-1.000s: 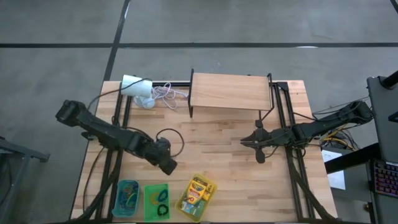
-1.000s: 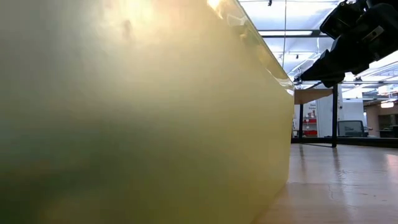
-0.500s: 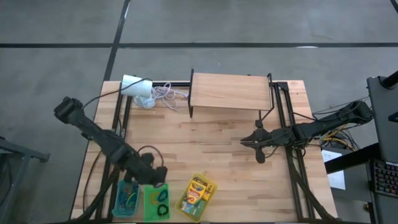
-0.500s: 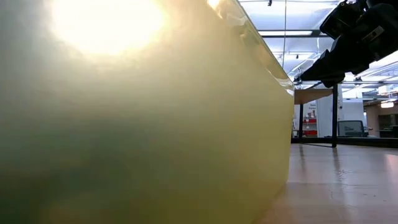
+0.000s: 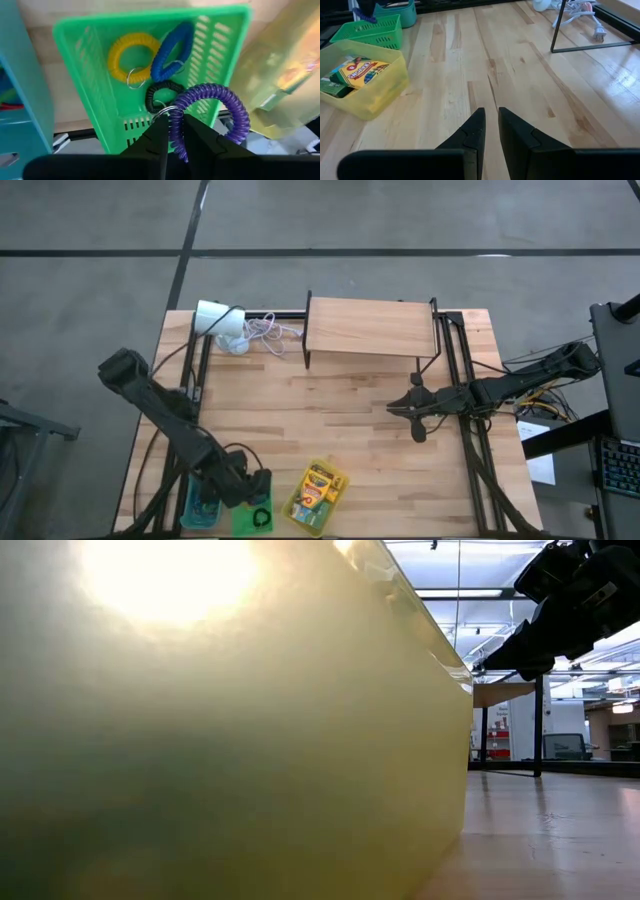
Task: Pick & Place Office Desk Supplies
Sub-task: Put the violet spring rubberband into the green bin, then put the green bin on the shelf
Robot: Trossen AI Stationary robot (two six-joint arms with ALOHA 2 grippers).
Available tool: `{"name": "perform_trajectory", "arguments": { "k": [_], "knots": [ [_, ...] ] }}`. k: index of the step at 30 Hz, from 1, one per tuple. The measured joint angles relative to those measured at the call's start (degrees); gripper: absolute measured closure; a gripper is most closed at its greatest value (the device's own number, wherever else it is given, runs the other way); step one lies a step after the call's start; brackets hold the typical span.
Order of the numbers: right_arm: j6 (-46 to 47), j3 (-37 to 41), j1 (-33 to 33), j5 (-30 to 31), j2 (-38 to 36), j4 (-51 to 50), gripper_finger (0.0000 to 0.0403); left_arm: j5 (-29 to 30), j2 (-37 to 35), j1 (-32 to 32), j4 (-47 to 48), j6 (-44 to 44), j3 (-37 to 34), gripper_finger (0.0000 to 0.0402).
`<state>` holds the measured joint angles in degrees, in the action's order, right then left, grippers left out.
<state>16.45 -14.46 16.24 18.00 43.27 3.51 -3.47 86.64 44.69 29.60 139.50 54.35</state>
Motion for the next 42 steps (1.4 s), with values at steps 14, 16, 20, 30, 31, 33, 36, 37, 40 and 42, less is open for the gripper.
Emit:
{"name": "perform_trajectory", "arguments": {
  "k": [14, 16, 20, 30, 31, 33, 36, 37, 40, 42],
  "knots": [
    [0.01, 0.00, 0.00, 0.00, 0.00, -0.01, 0.0351, -1.11, 2.89, 0.38, -2.38, 1.56, -0.04, 0.0319],
    [0.00, 0.00, -0.01, 0.02, 0.00, -0.02, 0.0351, -1.09, 2.89, 0.38, -2.01, 1.56, -0.04, 0.0304],
    [0.01, 0.00, 0.00, 0.00, 0.00, -0.02, 0.0351, -1.09, 2.89, 0.50, -1.61, 1.56, -0.04, 0.0275],
    [0.02, 0.00, 0.01, 0.00, 0.00, -0.02, 0.0351, 0.77, 2.12, 0.59, -1.34, -0.02, 0.21, 0.0247],
    [0.02, 0.00, -0.01, 0.00, 0.00, 0.00, 0.0351, 1.75, 1.59, 0.59, -1.33, -1.04, 0.56, 0.0247],
    [0.01, 0.00, -0.01, 0.00, 0.00, 0.00, 0.0351, 4.21, 0.33, 0.52, -1.05, -3.12, 1.60, 0.0248],
    [0.00, 0.00, 0.00, 0.00, 0.00, -0.01, 0.0351, 8.48, -1.48, 0.54, 4.43, -6.91, 3.87, 0.0248],
    [0.01, 0.00, -0.01, 0.00, 0.00, -0.02, 0.0351, 9.85, -1.93, 0.54, 7.45, -8.44, 4.83, 0.0248],
    [0.02, 0.00, -0.01, 0.00, 0.00, 0.00, 0.0351, 15.94, -2.51, 0.54, 17.73, -12.01, 7.63, 0.0249],
    [0.02, 0.00, -0.01, 0.00, 0.00, 0.00, 0.0351, 19.48, -2.53, 0.54, 21.65, -14.96, 8.80, 0.0249]
  ]
}}
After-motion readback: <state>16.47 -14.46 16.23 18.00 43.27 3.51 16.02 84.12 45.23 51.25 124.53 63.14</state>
